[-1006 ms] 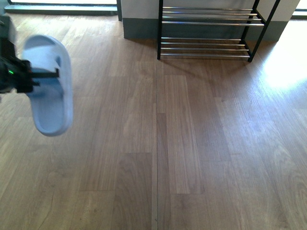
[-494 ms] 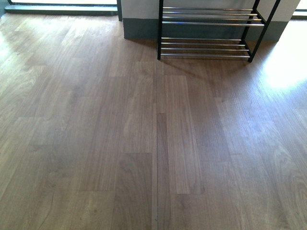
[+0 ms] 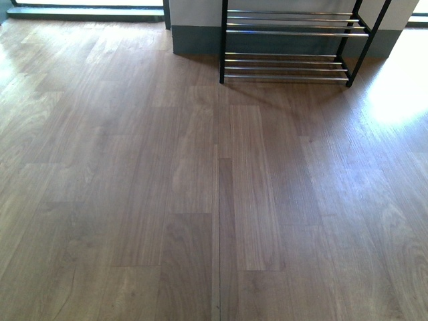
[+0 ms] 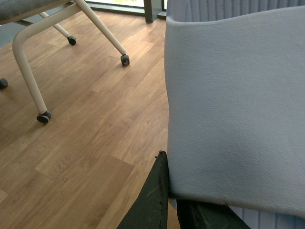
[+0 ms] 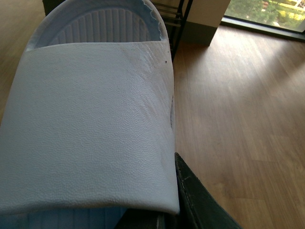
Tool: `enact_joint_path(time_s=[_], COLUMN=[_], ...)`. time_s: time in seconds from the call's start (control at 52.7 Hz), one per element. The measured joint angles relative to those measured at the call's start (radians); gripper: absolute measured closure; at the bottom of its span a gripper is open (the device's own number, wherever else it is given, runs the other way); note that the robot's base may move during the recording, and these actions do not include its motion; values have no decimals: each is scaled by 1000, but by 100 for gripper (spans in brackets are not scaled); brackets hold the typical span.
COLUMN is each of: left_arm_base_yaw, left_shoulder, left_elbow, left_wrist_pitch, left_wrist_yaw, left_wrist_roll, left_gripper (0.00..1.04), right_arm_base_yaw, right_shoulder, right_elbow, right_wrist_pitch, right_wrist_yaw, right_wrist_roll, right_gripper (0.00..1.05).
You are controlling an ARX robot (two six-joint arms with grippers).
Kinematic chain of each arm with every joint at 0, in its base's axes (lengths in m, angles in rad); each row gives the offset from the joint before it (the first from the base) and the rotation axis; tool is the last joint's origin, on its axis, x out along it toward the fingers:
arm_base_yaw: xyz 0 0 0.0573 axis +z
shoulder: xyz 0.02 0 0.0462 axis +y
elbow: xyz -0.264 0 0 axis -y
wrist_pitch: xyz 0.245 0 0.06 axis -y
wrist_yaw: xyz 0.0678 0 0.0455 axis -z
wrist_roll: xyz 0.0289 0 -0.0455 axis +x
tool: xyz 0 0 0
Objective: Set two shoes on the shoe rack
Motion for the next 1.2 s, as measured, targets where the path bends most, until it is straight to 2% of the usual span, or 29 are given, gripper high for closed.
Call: enact_joint_path(time_s=[1.196], left_arm_base_yaw=[0], left_shoulder=[0], left_elbow=[0], left_wrist_pitch=[0], left_wrist_yaw=[-2], left_wrist_roll=[-3], left_gripper=[103], right_arm_base_yaw=[0], right_shoulder=[0], right_elbow=[0], right_wrist_pitch=[0], right_wrist_yaw=[0], right_wrist_roll=[0], right_gripper=[103])
